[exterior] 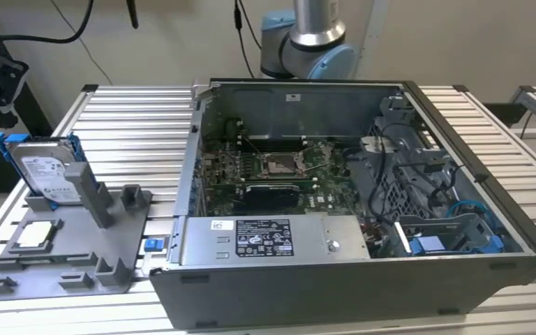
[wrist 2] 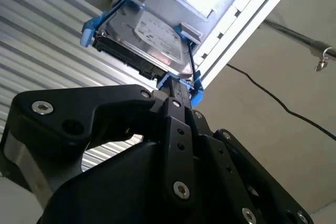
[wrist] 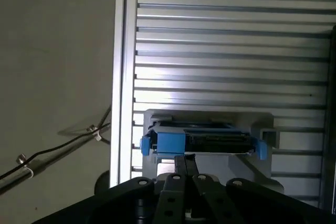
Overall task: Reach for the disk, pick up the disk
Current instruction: 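Reach for the disk, then pick up the disk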
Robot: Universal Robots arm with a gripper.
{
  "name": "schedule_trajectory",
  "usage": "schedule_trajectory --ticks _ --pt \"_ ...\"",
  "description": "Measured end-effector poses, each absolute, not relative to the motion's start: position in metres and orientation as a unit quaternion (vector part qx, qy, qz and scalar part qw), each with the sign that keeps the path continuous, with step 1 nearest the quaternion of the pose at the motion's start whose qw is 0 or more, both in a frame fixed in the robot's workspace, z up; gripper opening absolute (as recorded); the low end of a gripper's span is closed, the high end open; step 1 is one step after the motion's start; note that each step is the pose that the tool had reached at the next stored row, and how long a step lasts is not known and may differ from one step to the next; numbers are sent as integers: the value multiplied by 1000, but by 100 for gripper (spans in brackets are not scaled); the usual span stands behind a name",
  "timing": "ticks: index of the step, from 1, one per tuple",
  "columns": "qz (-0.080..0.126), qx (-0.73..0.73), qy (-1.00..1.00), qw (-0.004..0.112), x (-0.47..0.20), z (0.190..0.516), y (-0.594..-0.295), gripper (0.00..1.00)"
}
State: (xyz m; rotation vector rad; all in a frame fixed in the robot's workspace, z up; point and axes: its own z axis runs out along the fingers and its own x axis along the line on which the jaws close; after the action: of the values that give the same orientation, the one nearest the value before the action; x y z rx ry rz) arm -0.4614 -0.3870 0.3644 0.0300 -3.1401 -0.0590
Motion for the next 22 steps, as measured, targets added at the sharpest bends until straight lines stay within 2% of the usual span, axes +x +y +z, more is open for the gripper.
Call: schedule_trajectory --ticks 12,22 --pt "-19 14 -1000 1 -462 364 -387 0" --pt "-19 99 -995 2 -462 364 -387 0"
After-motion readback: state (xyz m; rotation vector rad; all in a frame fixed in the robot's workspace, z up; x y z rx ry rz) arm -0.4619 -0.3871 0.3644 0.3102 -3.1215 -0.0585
